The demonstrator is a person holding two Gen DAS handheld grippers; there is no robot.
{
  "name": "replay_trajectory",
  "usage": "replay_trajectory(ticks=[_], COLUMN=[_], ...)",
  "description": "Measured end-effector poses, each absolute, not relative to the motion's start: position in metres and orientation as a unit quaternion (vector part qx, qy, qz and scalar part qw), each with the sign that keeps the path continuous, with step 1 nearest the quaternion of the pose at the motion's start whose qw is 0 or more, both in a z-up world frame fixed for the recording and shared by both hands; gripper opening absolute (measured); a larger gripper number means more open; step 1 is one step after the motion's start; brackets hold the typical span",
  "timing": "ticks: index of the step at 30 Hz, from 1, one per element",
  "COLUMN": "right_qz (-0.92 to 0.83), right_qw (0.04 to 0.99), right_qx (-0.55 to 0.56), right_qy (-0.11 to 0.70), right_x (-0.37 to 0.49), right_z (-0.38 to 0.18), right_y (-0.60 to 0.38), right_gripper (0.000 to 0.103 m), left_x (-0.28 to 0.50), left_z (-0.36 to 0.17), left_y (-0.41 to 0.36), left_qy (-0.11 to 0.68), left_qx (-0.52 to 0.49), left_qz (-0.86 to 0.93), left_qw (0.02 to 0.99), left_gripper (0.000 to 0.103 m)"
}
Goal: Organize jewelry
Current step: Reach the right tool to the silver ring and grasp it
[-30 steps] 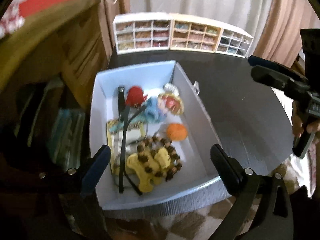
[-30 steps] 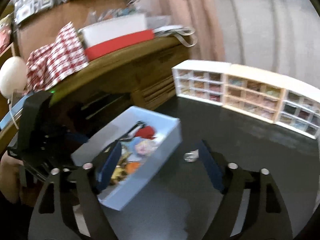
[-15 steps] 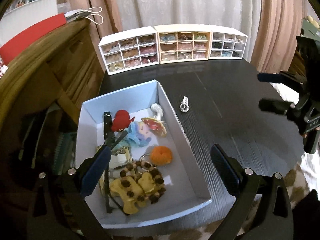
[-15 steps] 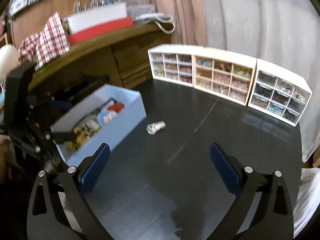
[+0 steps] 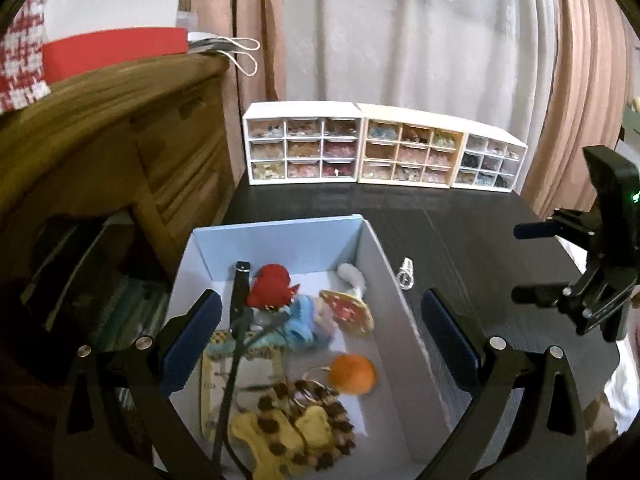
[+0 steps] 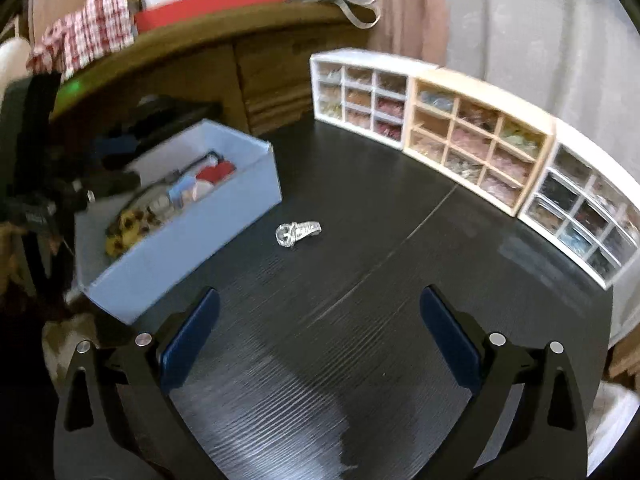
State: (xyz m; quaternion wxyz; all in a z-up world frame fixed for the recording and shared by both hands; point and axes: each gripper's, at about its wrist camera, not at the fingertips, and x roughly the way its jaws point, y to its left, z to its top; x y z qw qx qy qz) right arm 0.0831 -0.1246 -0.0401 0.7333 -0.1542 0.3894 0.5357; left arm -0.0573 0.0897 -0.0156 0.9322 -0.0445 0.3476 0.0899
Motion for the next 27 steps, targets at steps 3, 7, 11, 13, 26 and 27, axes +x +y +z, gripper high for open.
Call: replay_trajectory(ticks=[3,7,11,13,26,27], right_qz=[0.548,0.577,0.588,0.591,0.632,0.635], right_qw=[0.716,0.677,0.651,0.642,0.585,0.582], right_qx=[-0.201,-0.26,-0.322,-0.338,-0.377,-0.377], right_qy=[0.382,0.376,0.355,0.353,0.34,0.34], right_x=[0.094,0.103,0.105,0.11,0.115,0.114], right_z=[-0.045,-0.052,-0.06,-0.064,-0.073,-0.072], right_y=[-0.104,-0.078,-0.059,-0.051,-0.019,-0.016], right_gripper=[0.095,0.089,0.081,0.079,0.055,0.053], left_x=[-0.054,-0.055,-0.054,-0.055,-0.058,-0.058], left_z=[-0.022,-0.025,-0.031,-0.035,-0.039,-0.039], left_y=[0.099,0.111,0.118,0.12,0.135,0.135], left_qy=[0.342,0.335,0.337,0.337,0.317,0.318], left_qx=[-0.049,-0.085,-0.105,-0.114,-0.176,-0.177], left_qz=[0.092,0.068,0.067,0.068,0.05,0.05], left_qw=[0.934,0.936,0.933,0.932,0.931,0.93], left_gripper=[0.099,0.099,0.099,0.099,0.099,0.099])
